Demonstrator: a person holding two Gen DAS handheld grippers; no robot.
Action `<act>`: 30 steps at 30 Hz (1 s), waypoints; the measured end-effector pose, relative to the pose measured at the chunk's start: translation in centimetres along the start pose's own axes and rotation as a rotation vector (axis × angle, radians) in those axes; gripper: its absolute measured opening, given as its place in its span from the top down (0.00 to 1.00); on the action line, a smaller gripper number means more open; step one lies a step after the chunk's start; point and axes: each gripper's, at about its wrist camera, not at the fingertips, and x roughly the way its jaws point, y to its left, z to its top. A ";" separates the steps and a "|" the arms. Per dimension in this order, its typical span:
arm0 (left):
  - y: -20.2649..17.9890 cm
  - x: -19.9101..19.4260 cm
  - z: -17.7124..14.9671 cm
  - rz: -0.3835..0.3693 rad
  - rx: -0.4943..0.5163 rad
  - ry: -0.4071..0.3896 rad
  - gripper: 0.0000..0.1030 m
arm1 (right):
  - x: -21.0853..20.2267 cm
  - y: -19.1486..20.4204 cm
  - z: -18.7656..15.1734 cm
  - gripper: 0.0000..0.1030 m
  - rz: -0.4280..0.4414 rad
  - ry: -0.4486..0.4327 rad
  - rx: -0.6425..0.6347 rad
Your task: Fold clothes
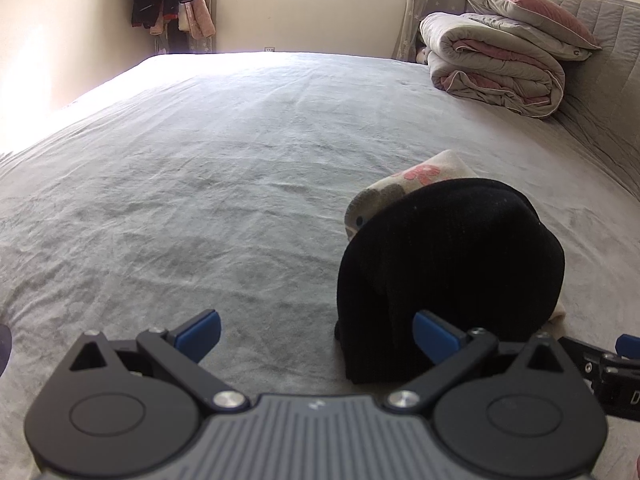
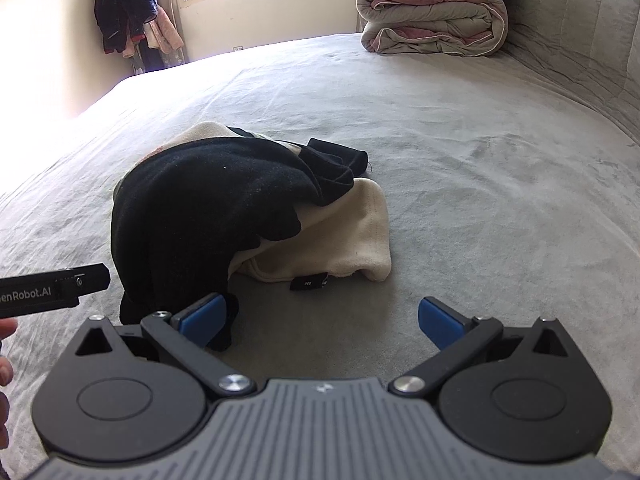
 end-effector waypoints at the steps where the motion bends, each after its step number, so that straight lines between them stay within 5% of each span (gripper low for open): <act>1: 0.1 0.1 0.0 -0.005 0.003 -0.001 0.00 | 0.1 -0.1 0.2 0.00 0.032 -0.005 0.010; 8: 0.8 1.6 -0.1 -0.069 -0.029 0.031 0.00 | 1.0 -0.1 2.2 0.00 0.271 -0.045 0.127; 14: 1.2 3.1 0.0 -0.094 -0.073 0.001 0.01 | 2.4 0.2 2.0 0.49 0.391 -0.027 0.174; 17: 2.0 4.0 0.7 -0.149 -0.136 0.011 0.01 | 2.5 0.2 1.6 0.84 0.408 -0.010 0.184; 23: 2.9 4.8 0.5 -0.303 -0.246 0.051 0.07 | 0.9 -0.4 1.3 0.90 0.379 -0.043 0.218; 30: 1.5 4.3 0.3 -0.368 -0.181 0.025 0.07 | -0.2 -2.2 0.9 0.92 0.285 -0.047 0.252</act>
